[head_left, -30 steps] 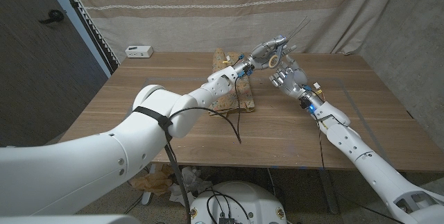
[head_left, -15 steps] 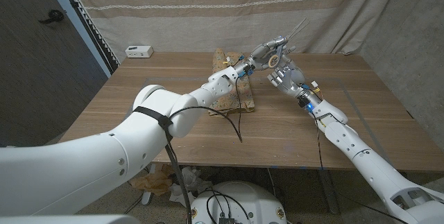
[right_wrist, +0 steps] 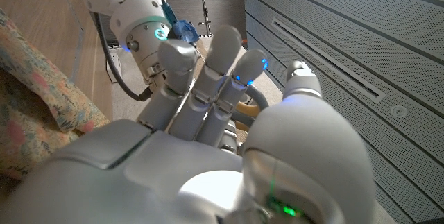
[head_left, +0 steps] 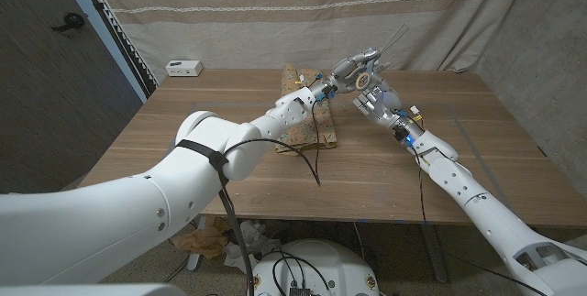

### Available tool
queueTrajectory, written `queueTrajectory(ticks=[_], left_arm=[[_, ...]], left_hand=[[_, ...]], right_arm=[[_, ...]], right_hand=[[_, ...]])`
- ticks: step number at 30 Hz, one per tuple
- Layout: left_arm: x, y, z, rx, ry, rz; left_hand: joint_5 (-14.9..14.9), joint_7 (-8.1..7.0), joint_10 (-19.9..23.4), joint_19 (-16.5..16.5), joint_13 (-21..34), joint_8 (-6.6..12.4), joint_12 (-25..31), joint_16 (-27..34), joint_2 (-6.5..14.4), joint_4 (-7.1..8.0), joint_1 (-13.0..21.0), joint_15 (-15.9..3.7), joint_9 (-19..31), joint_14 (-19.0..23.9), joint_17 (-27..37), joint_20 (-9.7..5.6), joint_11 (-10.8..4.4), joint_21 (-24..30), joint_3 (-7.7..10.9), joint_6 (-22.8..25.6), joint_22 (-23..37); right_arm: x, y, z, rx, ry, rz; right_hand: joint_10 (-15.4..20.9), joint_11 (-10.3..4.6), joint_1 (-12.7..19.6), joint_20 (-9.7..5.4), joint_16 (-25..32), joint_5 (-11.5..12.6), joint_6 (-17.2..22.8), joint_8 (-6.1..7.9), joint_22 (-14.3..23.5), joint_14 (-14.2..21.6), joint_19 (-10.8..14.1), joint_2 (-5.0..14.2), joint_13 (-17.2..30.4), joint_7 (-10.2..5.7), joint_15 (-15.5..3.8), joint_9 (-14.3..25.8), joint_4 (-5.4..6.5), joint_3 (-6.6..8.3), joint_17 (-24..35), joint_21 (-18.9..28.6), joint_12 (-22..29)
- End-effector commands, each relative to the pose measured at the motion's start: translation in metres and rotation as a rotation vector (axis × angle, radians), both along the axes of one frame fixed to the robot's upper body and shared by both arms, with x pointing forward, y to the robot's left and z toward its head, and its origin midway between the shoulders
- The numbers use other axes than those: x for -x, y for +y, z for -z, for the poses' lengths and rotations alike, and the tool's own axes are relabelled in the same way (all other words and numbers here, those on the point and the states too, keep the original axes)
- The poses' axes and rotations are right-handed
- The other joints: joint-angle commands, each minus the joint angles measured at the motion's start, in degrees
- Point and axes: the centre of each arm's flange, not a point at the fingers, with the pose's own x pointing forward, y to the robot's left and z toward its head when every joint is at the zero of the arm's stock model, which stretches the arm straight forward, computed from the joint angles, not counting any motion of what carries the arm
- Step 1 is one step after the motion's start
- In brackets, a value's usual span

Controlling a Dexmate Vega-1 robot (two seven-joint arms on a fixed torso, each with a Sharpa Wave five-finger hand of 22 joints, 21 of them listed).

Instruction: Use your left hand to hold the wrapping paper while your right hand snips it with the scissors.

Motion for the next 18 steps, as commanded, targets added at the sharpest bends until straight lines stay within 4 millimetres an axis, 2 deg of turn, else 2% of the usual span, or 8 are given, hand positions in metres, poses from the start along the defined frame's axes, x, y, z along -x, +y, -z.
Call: queueTrajectory(ticks=[1, 3, 5, 8, 14, 18], left_arm=[[-0.001, -0.002, 0.002, -0.026, -0.002, -0.015], [-0.001, -0.002, 0.002, -0.024, 0.0, -0.014], [-0.001, -0.001, 0.003, -0.023, 0.001, -0.014], [-0.002, 0.0, 0.004, -0.02, 0.003, -0.015], [-0.002, 0.0, 0.003, -0.02, -0.001, -0.014], [-0.001, 0.0, 0.003, -0.017, -0.001, -0.012]], left_hand=[[0.3, -0.3, 1.3, 0.7, 0.3, 0.14, 0.5, 0.2, 3.8, 0.14, 3.4, -0.42, 0.2, 0.0, 0.3, -7.65, -1.28, -0.2, -0.19, -0.3, 0.2], [0.3, -0.35, 1.3, 0.7, 0.3, 0.13, 0.5, 0.2, 3.8, 0.14, 3.4, -0.43, 0.2, 0.0, 0.3, -7.65, -1.29, -0.2, -0.21, -0.4, 0.2], [0.3, -0.45, 1.3, 0.8, 0.2, 0.16, 0.5, 0.2, 3.8, 0.15, 3.4, -0.43, 0.2, 0.0, 0.3, -7.66, -1.28, -0.3, -0.23, -0.4, 0.2], [0.3, -0.22, 1.3, 0.9, 0.2, 0.22, 0.6, 0.2, 3.8, 0.16, 3.5, -0.43, 0.3, 0.0, 0.3, -7.68, -1.28, -0.5, -0.28, -0.3, 0.2], [0.3, -0.29, 1.2, 1.0, 0.2, 0.32, 0.7, 0.2, 3.9, 0.16, 3.5, -0.44, 0.3, -0.1, 0.3, -7.69, -1.25, -0.7, -0.37, -0.1, 0.2], [0.4, -0.35, 1.2, 1.2, 0.1, 0.29, 0.7, 0.2, 3.9, 0.18, 3.5, -0.44, 0.3, -0.1, 0.2, -7.68, -1.25, -0.9, -0.42, -0.3, 0.2]], right_arm=[[-0.001, 0.009, 0.003, -0.004, 0.021, -0.099], [-0.001, 0.01, 0.003, -0.012, 0.028, -0.12], [-0.001, 0.011, 0.004, -0.02, 0.036, -0.142], [-0.002, 0.013, 0.008, -0.023, 0.051, -0.143], [-0.003, 0.015, 0.011, -0.037, 0.074, -0.17], [-0.003, 0.016, 0.013, -0.051, 0.092, -0.186]], right_hand=[[0.2, -0.16, 0.8, -2.89, 0.4, 0.6, 1.8, -0.11, 1.2, 0.9, 0.9, 0.13, 0.1, 2.48, -0.07, 0.8, -0.15, 0.04, -0.1, -0.1, -0.2], [0.1, -0.16, 1.1, -2.92, 0.5, 0.6, 2.0, -0.03, 1.6, 1.0, 1.1, 0.28, -0.2, 2.5, -0.07, 0.8, -0.2, 0.12, -0.3, -0.2, -0.4], [0.5, -0.16, 1.7, -2.9, 0.8, 0.7, 5.2, 1.04, 3.1, 1.3, 1.7, 0.46, 0.2, 2.39, -0.06, 0.9, -0.28, 0.21, -0.4, -0.7, -0.2], [0.5, -0.13, 2.1, -2.89, 1.2, 0.8, 7.7, 1.58, 4.9, 1.4, 2.1, 0.63, 1.2, 2.72, -0.06, 1.1, -0.19, 0.19, -0.2, -1.5, 0.2], [0.2, -0.1, 2.6, -2.92, 2.1, 1.0, 10.2, 1.94, 7.0, 1.2, 1.9, 0.76, 2.2, 2.78, -0.04, 1.8, -0.06, 0.1, 0.8, -3.8, 0.3], [0.3, -0.12, 2.8, -2.92, 2.0, 1.0, 10.3, 1.64, 8.7, 0.9, 2.1, 0.84, 2.6, 3.44, -0.05, 2.1, 0.09, -0.02, 0.8, -4.9, 0.4]])
